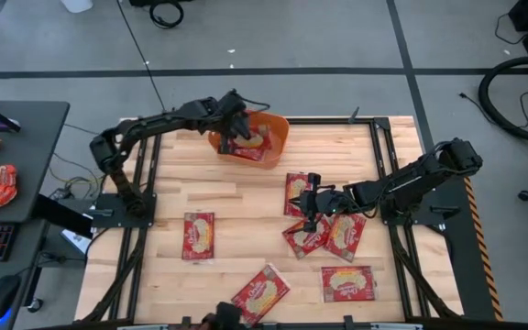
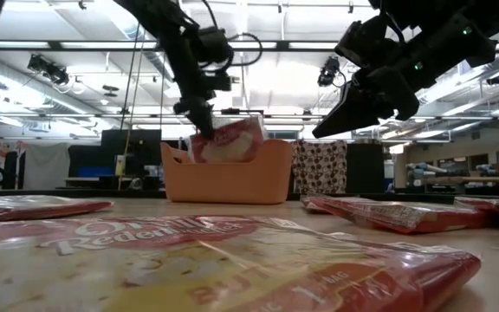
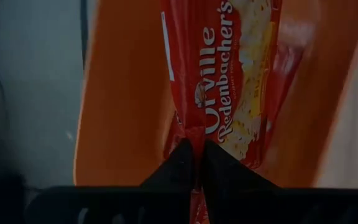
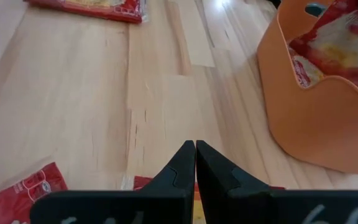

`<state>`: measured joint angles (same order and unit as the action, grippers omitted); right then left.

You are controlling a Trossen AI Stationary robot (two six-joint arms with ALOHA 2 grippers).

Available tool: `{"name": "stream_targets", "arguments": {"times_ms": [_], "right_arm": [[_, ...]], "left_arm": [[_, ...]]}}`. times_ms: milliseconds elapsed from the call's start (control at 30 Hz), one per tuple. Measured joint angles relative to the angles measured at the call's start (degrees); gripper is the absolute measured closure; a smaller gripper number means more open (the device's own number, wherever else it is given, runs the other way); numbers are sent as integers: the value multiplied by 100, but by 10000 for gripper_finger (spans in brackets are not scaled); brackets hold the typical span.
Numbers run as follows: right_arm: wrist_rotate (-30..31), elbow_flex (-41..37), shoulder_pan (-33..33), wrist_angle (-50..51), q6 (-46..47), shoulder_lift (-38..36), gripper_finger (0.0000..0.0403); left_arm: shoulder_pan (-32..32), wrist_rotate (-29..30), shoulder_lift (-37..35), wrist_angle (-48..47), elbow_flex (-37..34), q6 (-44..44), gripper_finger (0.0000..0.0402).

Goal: Sort popcorn bags into baskets
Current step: Put the red popcorn bag into the orange bin

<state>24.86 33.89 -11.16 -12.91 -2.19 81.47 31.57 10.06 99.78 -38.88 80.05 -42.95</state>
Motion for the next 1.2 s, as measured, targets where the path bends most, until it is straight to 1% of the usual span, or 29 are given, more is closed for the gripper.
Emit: {"name": "stream_targets", "arguments": {"times_ms": [133, 267, 333, 433, 500, 567, 733, 800, 867, 1033, 1200], "right_arm": [[0, 0, 0, 0, 185, 0, 383], [-7, 0, 0, -13, 245, 0, 383], [-9, 0, 0, -34, 246, 0, 383], [-16, 0, 0, -40, 320, 0, 383], [-30, 0, 0, -57, 386, 0, 383], [-35, 0, 0, -57, 398, 0, 383], [-50, 0, -7, -31, 313, 0, 383], [-46, 0, -7, -70, 178, 0, 383], [-46, 0, 1, -123, 71, 0, 383], [-33, 0, 4, -140, -112, 0, 383], [199, 0, 4, -139, -234, 0, 383]], "left_arm": [[-28, 85, 231, 206, 0, -1002, 381], [-33, 322, 350, 317, 0, -1694, 364], [-28, 502, 415, 319, 0, -1821, 362], [-28, 646, 499, 339, 0, -1713, 356], [-28, 720, 533, 346, 2, -1698, 343], [-71, 874, 535, 410, 0, -1682, 325], [-293, 1632, 355, 1076, 0, -1580, 269], [-450, 1923, 224, 1213, 2, -1560, 249], [-647, 2055, 108, 1260, 2, -1424, 235], [-1265, 2033, -165, 1266, 2, -812, 227], [-1924, 2046, -206, 1244, 2, -20, 229]]}}
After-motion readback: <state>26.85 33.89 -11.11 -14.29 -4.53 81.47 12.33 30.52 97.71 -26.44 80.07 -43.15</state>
